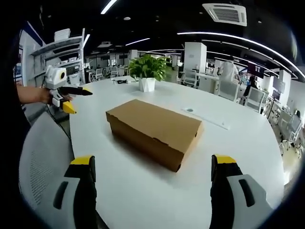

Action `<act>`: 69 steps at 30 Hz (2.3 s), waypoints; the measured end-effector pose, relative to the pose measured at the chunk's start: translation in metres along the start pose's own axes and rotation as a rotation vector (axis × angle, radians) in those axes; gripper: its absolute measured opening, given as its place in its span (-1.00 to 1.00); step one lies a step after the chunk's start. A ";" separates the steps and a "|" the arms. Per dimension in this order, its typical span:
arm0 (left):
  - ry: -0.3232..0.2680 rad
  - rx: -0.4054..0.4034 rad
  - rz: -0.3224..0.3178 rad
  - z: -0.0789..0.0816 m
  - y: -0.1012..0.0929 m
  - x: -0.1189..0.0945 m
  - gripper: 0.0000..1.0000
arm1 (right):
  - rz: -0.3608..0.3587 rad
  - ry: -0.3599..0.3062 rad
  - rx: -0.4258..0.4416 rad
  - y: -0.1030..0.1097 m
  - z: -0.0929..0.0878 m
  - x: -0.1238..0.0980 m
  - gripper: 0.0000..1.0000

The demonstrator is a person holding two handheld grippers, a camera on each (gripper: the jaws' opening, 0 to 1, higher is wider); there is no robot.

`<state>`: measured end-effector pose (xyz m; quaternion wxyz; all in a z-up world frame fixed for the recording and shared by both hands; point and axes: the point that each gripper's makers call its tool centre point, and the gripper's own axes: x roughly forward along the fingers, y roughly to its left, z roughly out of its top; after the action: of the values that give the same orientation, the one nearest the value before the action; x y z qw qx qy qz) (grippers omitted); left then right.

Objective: Operate the shoe box by opening the lid, removing the specified soft item, and placing it in the target area until the item is outside and the box remains undamaged.

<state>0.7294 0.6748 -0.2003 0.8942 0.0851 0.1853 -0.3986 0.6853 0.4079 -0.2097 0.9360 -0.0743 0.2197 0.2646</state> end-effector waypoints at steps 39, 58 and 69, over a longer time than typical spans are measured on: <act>0.089 0.000 0.055 -0.027 0.014 0.063 0.42 | 0.131 0.044 -0.091 -0.049 -0.017 0.066 0.55; 0.111 -0.010 0.086 -0.034 0.025 0.091 0.15 | 0.123 0.070 -0.109 -0.066 -0.027 0.091 0.19; 0.111 -0.040 0.103 -0.032 0.020 0.102 0.04 | 0.119 0.073 -0.088 -0.060 -0.026 0.098 0.00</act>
<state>0.7991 0.6283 -0.2705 0.9034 0.0987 0.2377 -0.3430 0.7819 0.3958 -0.2757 0.9058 -0.1118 0.2460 0.3263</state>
